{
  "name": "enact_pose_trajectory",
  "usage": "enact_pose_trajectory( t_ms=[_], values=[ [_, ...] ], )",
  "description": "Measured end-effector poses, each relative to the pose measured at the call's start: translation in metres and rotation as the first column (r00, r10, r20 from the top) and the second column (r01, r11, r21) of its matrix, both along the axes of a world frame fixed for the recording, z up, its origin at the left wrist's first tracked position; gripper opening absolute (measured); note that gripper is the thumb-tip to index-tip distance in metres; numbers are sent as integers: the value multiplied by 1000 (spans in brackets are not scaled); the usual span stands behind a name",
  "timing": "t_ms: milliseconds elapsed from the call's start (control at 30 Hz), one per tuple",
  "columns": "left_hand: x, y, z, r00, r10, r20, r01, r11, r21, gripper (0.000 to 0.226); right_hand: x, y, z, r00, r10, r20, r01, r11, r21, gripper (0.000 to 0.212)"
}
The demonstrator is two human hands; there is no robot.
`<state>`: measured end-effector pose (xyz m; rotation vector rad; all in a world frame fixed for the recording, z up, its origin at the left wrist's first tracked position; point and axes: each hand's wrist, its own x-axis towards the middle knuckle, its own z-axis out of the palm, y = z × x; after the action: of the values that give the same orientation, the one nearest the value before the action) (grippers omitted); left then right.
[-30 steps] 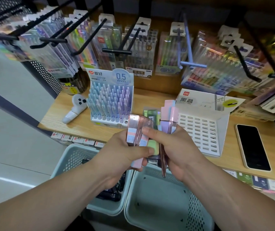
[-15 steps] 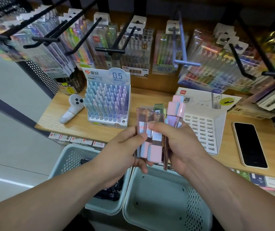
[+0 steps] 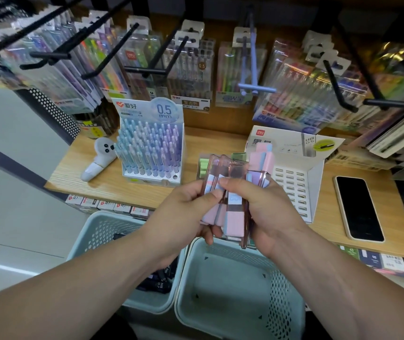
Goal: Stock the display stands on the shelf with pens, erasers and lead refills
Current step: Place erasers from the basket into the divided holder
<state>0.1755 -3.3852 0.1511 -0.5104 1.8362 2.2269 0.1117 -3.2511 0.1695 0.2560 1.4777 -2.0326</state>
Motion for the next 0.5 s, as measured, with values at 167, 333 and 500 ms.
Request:
enact_pose_trajectory(
  t_ms=[167,333,500],
  values=[
    [-9,6,4,999,-34,10,34,999,-41,20,-11,18,-3,998,-63,24,62,997,48,31],
    [-24,-3,1,1000,-2,6,4,952,-306,21,-19,39,-4,987,-155,47,151,985,86,30],
    [-33,-13,-6,999,46,24,-26,850,-526,14,-17,52,-4,989,-131,69,122,985,119,28]
  ],
)
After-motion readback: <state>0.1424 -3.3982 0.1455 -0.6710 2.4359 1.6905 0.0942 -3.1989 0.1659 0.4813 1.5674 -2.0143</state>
